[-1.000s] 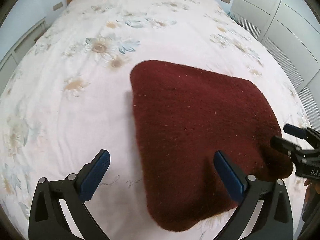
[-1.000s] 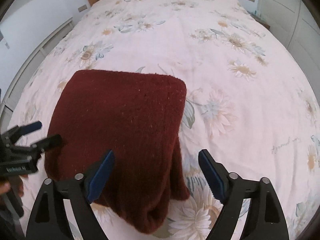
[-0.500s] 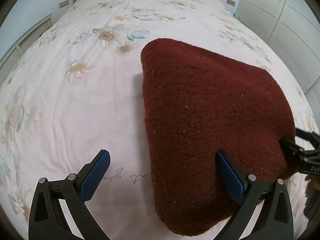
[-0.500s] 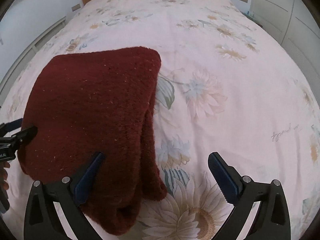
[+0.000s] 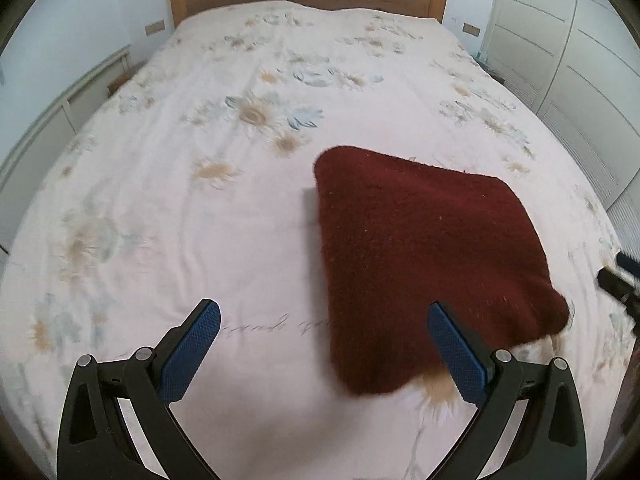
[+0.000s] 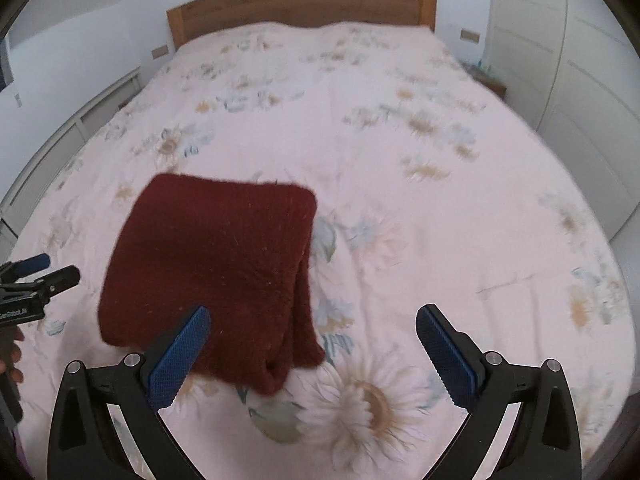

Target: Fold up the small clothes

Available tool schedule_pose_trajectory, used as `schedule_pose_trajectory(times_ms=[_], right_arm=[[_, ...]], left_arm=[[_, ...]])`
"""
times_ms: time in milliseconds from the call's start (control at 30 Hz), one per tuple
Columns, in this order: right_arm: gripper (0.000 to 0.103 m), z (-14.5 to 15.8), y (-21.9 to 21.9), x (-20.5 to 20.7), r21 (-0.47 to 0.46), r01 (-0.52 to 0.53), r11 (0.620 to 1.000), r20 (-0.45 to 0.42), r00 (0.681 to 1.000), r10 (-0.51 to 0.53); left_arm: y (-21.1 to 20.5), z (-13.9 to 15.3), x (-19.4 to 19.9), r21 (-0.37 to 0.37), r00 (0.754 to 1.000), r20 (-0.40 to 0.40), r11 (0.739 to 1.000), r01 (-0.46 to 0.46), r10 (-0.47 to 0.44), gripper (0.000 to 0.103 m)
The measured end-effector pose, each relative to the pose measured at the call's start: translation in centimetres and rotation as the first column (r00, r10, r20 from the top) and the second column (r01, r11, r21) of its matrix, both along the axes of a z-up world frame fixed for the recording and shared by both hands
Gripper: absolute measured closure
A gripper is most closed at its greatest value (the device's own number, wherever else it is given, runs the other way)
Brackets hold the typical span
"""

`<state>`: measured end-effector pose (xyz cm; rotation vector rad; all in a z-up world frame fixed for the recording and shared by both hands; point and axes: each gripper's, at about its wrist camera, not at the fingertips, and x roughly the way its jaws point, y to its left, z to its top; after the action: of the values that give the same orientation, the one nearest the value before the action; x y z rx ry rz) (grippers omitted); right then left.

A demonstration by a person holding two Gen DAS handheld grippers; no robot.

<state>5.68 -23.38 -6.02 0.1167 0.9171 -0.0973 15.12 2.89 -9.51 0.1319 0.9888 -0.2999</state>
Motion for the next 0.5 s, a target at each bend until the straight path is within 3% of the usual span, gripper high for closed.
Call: schedule_pose_trajectory(times_ms=[133,233,500], right_arm=[[0.0,2.6,-0.3,-2.8,-0.024,0.011,1.0,0.024,1.0,-0.011],[0.0,4.0,-0.5,-4.7,-0.039,0.022,0.999,0.04,0.999,-0.02],[0.0,4.7,-0.9,-8.1,-0.048,0.037,0.998,0.032,0.999,-0.036]], left_arm=[[1.1,2.3,-2.6,0.044,0.999,0.037,0.999,-0.004,0.003,0.001],[1.9,3.1,-4.0,0.024,0.999,0.043,1.0,-0.013,0.012,0.001],[2.5,3.7,-6.5,0.042,0.998,0.053,0.999,-0.035,0.033,0.001]])
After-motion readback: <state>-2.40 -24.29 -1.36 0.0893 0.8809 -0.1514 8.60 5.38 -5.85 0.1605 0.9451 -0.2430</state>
